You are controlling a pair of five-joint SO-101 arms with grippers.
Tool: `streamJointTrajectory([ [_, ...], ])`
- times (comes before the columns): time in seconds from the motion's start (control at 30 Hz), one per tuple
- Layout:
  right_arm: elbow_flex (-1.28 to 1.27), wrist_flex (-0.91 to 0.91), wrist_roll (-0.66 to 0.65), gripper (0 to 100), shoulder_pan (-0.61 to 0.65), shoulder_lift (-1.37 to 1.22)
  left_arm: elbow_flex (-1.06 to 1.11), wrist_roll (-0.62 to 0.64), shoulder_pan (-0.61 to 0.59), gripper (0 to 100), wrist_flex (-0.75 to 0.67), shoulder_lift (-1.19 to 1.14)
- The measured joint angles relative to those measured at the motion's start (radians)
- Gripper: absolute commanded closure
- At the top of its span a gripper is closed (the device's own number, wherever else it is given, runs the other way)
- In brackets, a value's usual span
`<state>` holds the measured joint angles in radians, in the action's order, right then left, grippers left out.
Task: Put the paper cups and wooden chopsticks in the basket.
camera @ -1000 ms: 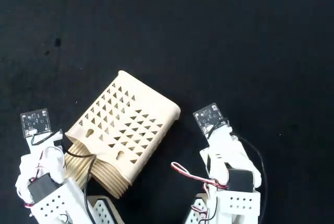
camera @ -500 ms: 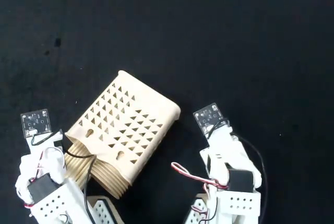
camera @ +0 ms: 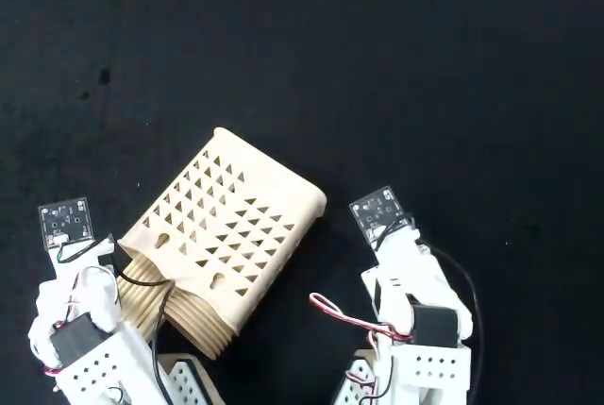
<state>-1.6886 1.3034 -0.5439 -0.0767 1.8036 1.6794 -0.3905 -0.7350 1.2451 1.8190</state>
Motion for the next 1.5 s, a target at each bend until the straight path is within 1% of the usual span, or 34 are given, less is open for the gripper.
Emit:
streamJointTrajectory([
  [0.27, 0.0, 0.0, 0.0, 94.5, 0.0, 0.0, 0.0, 0.0, 0.0, 97, 0.005, 0.0],
  [0.43, 0.0, 0.0, 0.0, 94.5, 0.0, 0.0, 0.0, 0.0, -0.035, 97, 0.005, 0.0],
  [1.5, 0.0, 0.0, 0.0, 94.5, 0.0, 0.0, 0.0, 0.0, -0.037, 97, 0.005, 0.0],
])
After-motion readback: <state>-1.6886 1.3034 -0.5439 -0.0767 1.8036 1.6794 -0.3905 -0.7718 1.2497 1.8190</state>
